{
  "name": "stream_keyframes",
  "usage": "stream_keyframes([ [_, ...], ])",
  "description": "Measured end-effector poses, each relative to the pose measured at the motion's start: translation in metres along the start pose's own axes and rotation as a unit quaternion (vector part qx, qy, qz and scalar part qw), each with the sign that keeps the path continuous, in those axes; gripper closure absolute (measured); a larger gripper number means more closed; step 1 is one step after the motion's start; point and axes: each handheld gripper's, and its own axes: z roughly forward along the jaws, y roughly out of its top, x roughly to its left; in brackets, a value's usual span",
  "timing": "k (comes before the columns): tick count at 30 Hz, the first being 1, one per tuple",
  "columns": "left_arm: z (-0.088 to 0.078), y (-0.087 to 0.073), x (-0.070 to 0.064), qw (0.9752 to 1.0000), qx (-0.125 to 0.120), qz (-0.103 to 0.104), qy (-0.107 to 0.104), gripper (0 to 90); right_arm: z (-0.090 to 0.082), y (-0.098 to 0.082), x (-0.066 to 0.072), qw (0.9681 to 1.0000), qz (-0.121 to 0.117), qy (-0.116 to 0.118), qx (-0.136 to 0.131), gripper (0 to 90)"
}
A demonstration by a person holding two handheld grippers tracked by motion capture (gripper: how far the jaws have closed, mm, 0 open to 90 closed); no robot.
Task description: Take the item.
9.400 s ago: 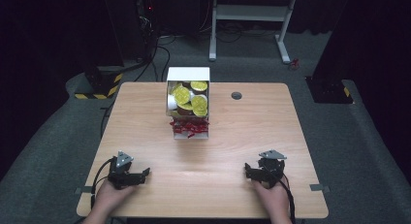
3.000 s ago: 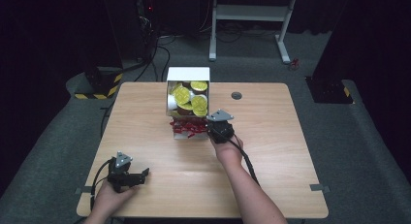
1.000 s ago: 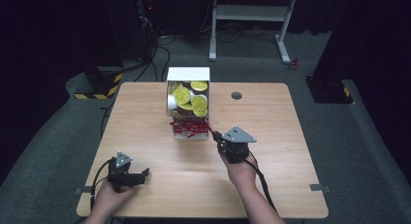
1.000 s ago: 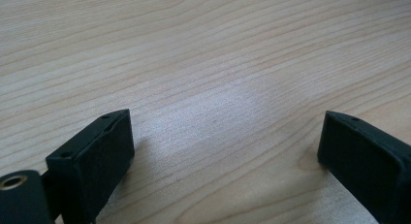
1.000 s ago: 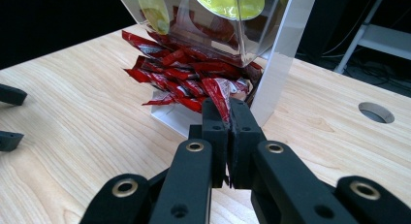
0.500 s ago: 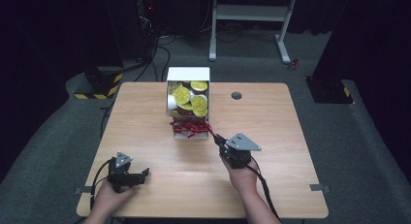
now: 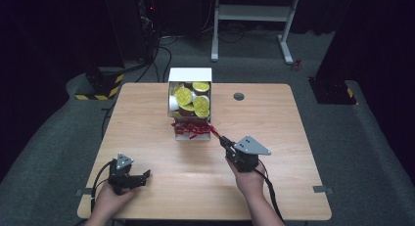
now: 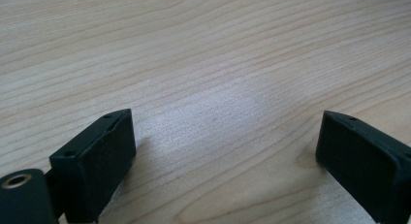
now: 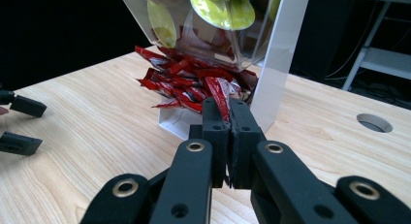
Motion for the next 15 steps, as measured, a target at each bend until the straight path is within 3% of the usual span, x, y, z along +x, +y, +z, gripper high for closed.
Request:
stream_keyframes([
  [15,0.0,0.0,0.0,1.0,0.0,0.0,0.0,7.3,-0.0096,0.0037,-0.0014,0.9999,0.001,0.0,-0.013,88.6],
])
